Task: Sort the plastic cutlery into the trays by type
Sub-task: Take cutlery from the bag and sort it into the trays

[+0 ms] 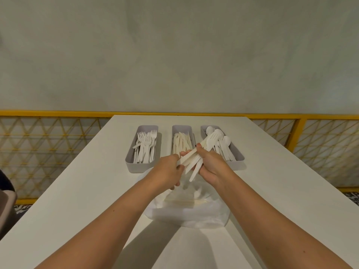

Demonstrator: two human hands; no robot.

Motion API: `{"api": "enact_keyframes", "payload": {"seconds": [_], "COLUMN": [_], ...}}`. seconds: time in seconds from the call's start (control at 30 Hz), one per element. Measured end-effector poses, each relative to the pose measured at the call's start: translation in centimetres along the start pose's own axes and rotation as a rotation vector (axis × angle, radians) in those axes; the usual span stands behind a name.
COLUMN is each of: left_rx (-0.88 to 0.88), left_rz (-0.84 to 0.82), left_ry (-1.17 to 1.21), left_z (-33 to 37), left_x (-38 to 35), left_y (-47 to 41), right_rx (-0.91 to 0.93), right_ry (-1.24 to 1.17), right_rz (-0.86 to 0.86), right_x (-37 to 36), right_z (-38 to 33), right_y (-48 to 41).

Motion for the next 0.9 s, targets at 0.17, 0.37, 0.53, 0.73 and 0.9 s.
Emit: {"api": "enact_keyframes", "payload": {"seconds": [0.17,0.37,0.53,0.73,0.9], "left_rx": [0.065,0.095,0.103,0.136,0.189], "left_rz": [0.015,-0.01,-0.01,0.175,0.341], "left_ry": [0.096,0.165,0.225,0.666,1.003], "left_z": [-1.2,-2.2,-2.5,-3.7,-4.7], "left_x": [1.3,3.8,5.6,6.7,5.4], "left_y": [0.0,0.1,0.0,-0.7,-1.6], "right_rx": [0.023,0.046,0.016,-0.008,0.034], "right_ry": [-0.028,0.028,0.212,0.066,-0.018], "right_rz": [0.066,0.177,0.086,0.056,0.113], "right_x": [1.2,2.9,2.8,2.1,1.8], "right_z": [-0.7,-1.3,-1.1,-1.0,-1.5], "right_y": [-0.5,-0.6,-0.8,-1.3,-1.0]}}
Point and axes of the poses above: each hand's wrist, its own y-axis away from the middle knuckle, its own x-axis out of the back of the hand, z = x × y, the point moved 8 cm from there along -y, towards the middle knuckle, and after that the axes turned 7 degrees about y, right-handed, at the moved point
